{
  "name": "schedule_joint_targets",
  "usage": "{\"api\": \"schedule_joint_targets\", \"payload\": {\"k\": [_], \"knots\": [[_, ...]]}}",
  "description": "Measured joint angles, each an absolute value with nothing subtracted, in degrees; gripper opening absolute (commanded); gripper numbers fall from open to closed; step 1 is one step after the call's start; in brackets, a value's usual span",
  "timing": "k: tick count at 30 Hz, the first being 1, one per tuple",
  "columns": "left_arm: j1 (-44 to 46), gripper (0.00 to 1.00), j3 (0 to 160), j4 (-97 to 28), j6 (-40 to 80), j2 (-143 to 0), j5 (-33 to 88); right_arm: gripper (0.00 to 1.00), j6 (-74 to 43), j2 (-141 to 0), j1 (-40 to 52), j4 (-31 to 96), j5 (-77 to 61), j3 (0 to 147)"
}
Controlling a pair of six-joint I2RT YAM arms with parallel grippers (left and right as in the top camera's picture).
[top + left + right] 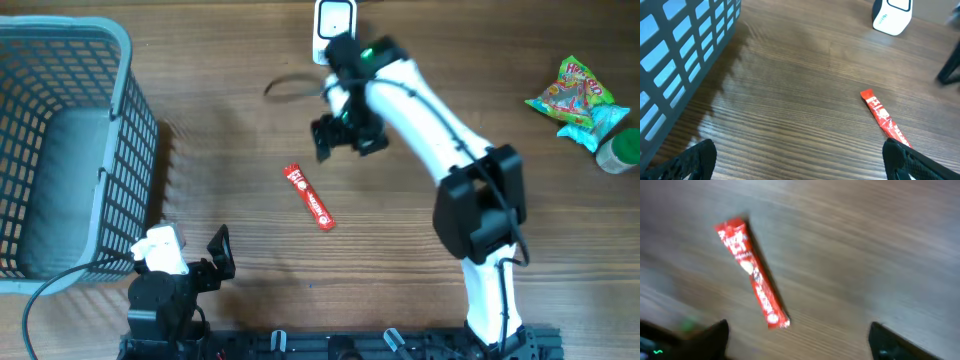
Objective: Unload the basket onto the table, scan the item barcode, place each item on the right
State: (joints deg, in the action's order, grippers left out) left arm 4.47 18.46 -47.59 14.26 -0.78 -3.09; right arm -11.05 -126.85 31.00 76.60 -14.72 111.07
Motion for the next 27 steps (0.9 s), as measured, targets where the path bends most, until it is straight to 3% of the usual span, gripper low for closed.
{"api": "schedule_joint_targets", "payload": {"k": [3,10,11,14,15,19,22,27], "knots": [[4.5,1.00,18.5,-47.6,14.3,-0.8,-3.1,0.80,-7.2,-127.1,36.4,63.9,-13.9,101.0],[4.5,1.00,18.5,-47.6,14.3,-0.8,-3.1,0.75,-7.7,-126.8,40.6,53.7,-13.2,94.8],[4.5,1.00,18.5,-47.6,14.3,-0.8,-3.1,0.68,-7.9,-126.4,41.7,52.4,-12.8,94.1],[4.5,1.00,18.5,-47.6,14.3,-0.8,-3.1,0.25,-12.5,-123.9,45.6,47.0,-5.0,88.8],[4.5,1.00,18.5,-47.6,14.3,-0.8,-3.1,0.04,-14.1,-123.5,45.9,46.9,-3.7,87.8],[4.5,1.00,18.5,-47.6,14.3,-0.8,-3.1,0.04,-19.0,-123.1,45.3,52.3,-3.0,87.3],[4.5,1.00,18.5,-47.6,14.3,-0.8,-3.1,0.04,-16.6,-123.1,44.9,58.3,-5.8,87.4],[4.5,1.00,18.5,-47.6,14.3,-0.8,-3.1,0.04,2.2,-124.5,39.6,57.7,-40.9,87.3]]}}
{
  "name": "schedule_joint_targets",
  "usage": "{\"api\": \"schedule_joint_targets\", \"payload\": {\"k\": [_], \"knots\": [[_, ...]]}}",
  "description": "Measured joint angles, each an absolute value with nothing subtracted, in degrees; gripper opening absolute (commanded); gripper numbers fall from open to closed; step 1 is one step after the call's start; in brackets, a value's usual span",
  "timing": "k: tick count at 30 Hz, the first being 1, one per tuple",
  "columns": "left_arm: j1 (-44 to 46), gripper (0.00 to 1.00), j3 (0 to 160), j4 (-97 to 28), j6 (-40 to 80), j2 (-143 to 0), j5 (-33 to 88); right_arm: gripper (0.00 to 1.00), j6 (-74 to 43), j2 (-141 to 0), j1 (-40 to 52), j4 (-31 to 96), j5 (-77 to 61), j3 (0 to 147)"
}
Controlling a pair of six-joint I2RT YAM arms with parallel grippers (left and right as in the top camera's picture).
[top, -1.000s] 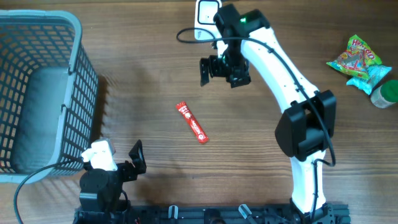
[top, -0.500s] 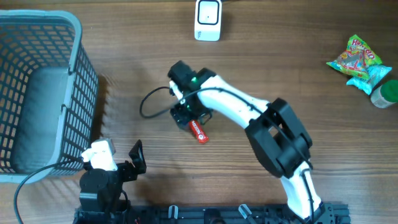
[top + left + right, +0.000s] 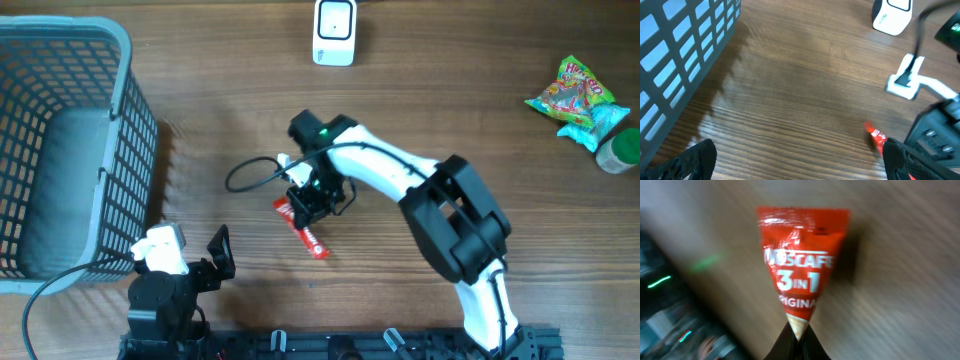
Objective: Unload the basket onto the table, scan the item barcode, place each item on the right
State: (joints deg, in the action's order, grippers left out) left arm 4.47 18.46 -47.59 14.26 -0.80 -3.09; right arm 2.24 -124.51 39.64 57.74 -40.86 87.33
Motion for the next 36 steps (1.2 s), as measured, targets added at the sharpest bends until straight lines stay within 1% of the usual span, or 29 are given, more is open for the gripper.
{"api": "schedule_joint_targets", "payload": {"k": [3,5,8,11,12,13,14,16,17,19,22,24,27,31,33,34,36], "knots": [[4.5,1.00,18.5,-47.6,14.3,-0.8,-3.1,0.04,12.8,-124.5,33.0,56.9,-56.0,87.3],[4.5,1.00,18.5,-47.6,14.3,-0.8,-3.1,0.04,20.3,-124.5,27.8,52.6,-67.1,87.1],[4.5,1.00,18.5,-47.6,14.3,-0.8,-3.1,0.04,31.8,-124.5,23.6,44.8,-81.1,86.9],[4.5,1.00,18.5,-47.6,14.3,-0.8,-3.1,0.04,39.1,-124.5,23.0,31.6,-87.8,86.7],[4.5,1.00,18.5,-47.6,14.3,-0.8,-3.1,0.04,39.8,-124.5,23.0,31.4,-88.6,86.7],[4.5,1.00,18.5,-47.6,14.3,-0.8,-3.1,0.04,41.0,-124.6,23.6,20.6,-89.3,86.5],[4.5,1.00,18.5,-47.6,14.3,-0.8,-3.1,0.04,41.5,-124.6,23.9,14.0,-89.3,86.2],[4.5,1.00,18.5,-47.6,14.3,-0.8,-3.1,0.04,42.2,-124.8,25.1,-4.3,-89.3,86.3],[4.5,1.00,18.5,-47.6,14.3,-0.8,-3.1,0.04,40.6,-124.8,26.3,-17.5,-89.4,86.5],[4.5,1.00,18.5,-47.6,14.3,-0.8,-3.1,0.04,38.3,-124.8,28.1,-36.8,-89.3,86.7],[4.5,1.00,18.5,-47.6,14.3,-0.8,-3.1,0.04,30.0,-124.7,30.1,-66.1,-89.1,86.7],[4.5,1.00,18.5,-47.6,14.3,-0.8,-3.1,0.04,27.6,-124.7,30.5,-73.2,-89.3,86.7],[4.5,1.00,18.5,-47.6,14.3,-0.8,-3.1,0.04,25.6,-124.7,30.5,-74.6,-89.3,86.7],[4.5,1.00,18.5,-47.6,14.3,-0.8,-3.1,0.04,24.6,-124.7,30.5,-72.3,-89.3,86.2],[4.5,1.00,18.5,-47.6,14.3,-0.8,-3.1,0.04,23.2,-124.7,30.5,-68.6,-89.3,85.6],[4.5,1.00,18.5,-47.6,14.3,-0.8,-3.1,0.05,20.5,-124.7,30.5,-62.6,-89.3,85.5],[4.5,1.00,18.5,-47.6,14.3,-0.8,-3.1,0.04,15.9,-124.3,30.2,-41.5,-89.3,85.5]]}}
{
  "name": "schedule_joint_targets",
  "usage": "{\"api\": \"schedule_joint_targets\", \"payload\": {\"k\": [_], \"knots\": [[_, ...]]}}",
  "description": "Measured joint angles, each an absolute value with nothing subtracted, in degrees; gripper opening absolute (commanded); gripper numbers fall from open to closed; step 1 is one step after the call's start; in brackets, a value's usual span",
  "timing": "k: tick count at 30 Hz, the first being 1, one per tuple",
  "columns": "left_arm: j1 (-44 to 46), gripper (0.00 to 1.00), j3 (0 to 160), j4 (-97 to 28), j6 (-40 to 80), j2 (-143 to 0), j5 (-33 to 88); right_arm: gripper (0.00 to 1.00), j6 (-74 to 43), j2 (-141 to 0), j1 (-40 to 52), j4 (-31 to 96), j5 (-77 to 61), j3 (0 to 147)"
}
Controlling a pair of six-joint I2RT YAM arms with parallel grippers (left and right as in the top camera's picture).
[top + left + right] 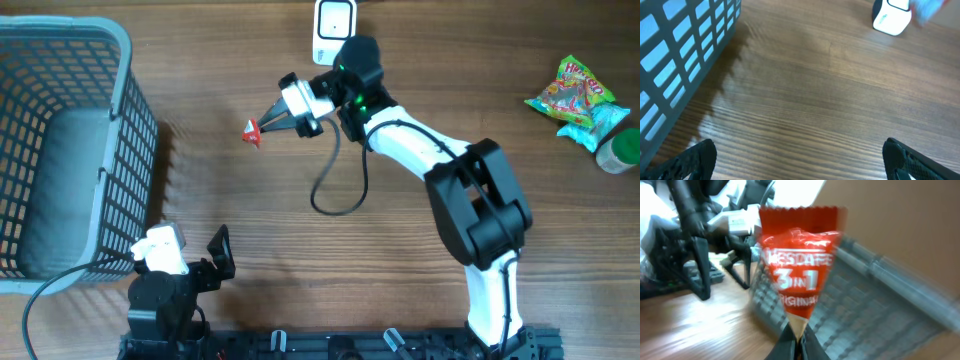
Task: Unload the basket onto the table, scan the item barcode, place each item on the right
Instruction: 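Hold the Nescafe stick up to the scanner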
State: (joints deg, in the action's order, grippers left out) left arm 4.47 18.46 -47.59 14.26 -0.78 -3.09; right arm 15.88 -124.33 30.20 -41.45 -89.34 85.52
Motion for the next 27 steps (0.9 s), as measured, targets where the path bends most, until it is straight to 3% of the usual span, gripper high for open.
{"api": "schedule_joint_targets", "payload": {"k": [1,3,5,9,15,20,27], "knots": [[4.5,1.00,18.5,-47.6,14.3,-0.8,-3.1,0.04,13.2,-124.4,29.6,-21.8,-88.5,85.6],[4.5,1.00,18.5,-47.6,14.3,-0.8,-3.1,0.05,10.0,-124.9,28.8,-8.9,-88.3,85.0],[4.5,1.00,18.5,-47.6,14.3,-0.8,-3.1,0.04,-0.4,-124.9,28.3,-1.7,-88.2,84.8],[4.5,1.00,18.5,-47.6,14.3,-0.8,-3.1,0.05,-27.0,-124.9,28.4,-5.0,-75.1,84.8],[4.5,1.00,18.5,-47.6,14.3,-0.8,-3.1,0.04,-54.9,-124.9,27.4,-12.4,-37.9,86.4],[4.5,1.00,18.5,-47.6,14.3,-0.8,-3.1,0.05,-67.0,-126.6,26.8,-7.5,-11.7,98.1],[4.5,1.00,18.5,-47.6,14.3,-0.8,-3.1,0.05,-78.2,-137.6,24.6,-1.9,-4.9,111.7]]}}
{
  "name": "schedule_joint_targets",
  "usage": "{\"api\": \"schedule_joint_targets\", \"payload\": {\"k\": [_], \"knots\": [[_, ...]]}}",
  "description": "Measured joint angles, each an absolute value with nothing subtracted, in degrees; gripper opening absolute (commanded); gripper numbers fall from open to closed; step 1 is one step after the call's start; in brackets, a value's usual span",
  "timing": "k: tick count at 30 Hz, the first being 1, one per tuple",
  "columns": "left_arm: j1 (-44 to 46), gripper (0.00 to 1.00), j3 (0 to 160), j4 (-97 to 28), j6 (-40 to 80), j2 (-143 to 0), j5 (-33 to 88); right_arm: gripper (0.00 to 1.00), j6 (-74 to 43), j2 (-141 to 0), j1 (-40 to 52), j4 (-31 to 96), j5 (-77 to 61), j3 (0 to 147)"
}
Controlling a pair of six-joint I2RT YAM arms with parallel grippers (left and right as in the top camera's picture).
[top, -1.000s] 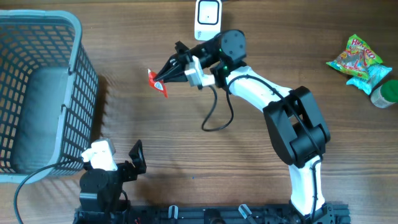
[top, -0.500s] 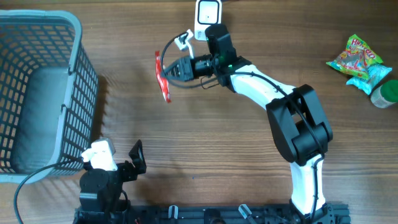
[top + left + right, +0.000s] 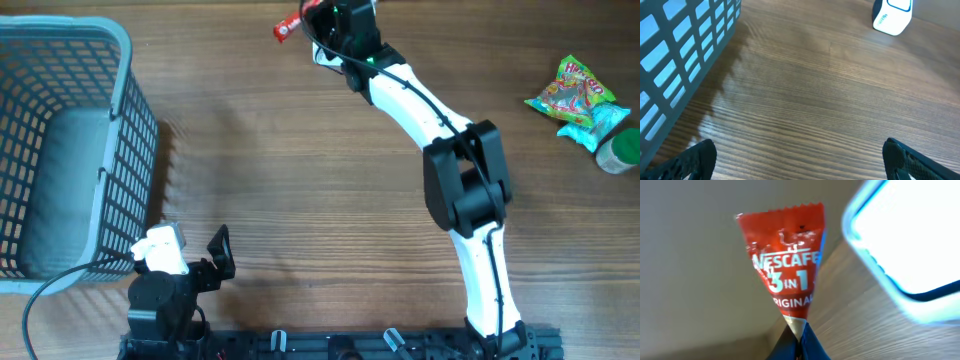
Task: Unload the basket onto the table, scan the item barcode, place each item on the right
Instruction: 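Hold the Nescafe stick up to the scanner, then place the Nescafe stick at the right side of the table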
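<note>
My right gripper point(image 3: 799, 336) is shut on the lower tip of a red Nescafe 3 in 1 sachet point(image 3: 784, 265), which is held up with its printed face toward the wrist camera. The white scanner point(image 3: 912, 235) fills the right of that view, close beside the sachet. From overhead the sachet point(image 3: 288, 27) sticks out to the left of the right gripper point(image 3: 312, 20) at the table's far edge, and the arm covers the scanner there. The scanner point(image 3: 892, 17) shows at the top of the left wrist view. My left gripper point(image 3: 800, 162) rests open near the front edge, holding nothing.
A grey-blue wire basket point(image 3: 60, 150) stands at the left. A green and red snack bag point(image 3: 572, 92) and a green-capped bottle point(image 3: 625, 150) lie at the far right. The right arm point(image 3: 440, 120) reaches across the table's middle.
The right gripper, still shut on the sachet, has moved from left of the scanner up to the table's far edge right by the scanner. The left arm has not moved.
The sachet lay flat mid-table with the right gripper open above it. Then the gripper was down on the sachet and shut on its end. Later it held the sachet in the air left of the scanner, and now holds it beside the scanner.
</note>
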State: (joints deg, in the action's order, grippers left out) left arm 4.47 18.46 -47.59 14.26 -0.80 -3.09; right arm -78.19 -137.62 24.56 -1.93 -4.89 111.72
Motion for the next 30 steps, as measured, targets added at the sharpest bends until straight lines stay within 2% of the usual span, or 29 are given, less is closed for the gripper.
{"api": "schedule_joint_targets", "payload": {"k": [8,15,18,23,26,27,30], "knots": [[4.5,1.00,18.5,-47.6,14.3,-0.8,-3.1,0.05,-84.8,-141.6,23.2,5.3,-8.8,112.2],[4.5,1.00,18.5,-47.6,14.3,-0.8,-3.1,0.05,-83.9,-141.6,23.0,8.0,-13.2,112.2],[4.5,1.00,18.5,-47.6,14.3,-0.8,-3.1,0.05,-79.4,-141.2,22.2,14.3,-14.6,112.4],[4.5,1.00,18.5,-47.6,14.3,-0.8,-3.1,0.05,-69.2,-130.8,15.2,41.8,-10.7,112.2],[4.5,1.00,18.5,-47.6,14.3,-0.8,-3.1,0.05,-64.7,-120.1,6.0,62.5,-3.9,113.3],[4.5,1.00,18.5,-47.6,14.3,-0.8,-3.1,0.05,-63.0,-117.1,1.1,73.0,0.5,113.8],[4.5,1.00,18.5,-47.6,14.3,-0.8,-3.1,0.05,-61.1,-116.5,-6.4,82.4,10.9,111.6]]}}
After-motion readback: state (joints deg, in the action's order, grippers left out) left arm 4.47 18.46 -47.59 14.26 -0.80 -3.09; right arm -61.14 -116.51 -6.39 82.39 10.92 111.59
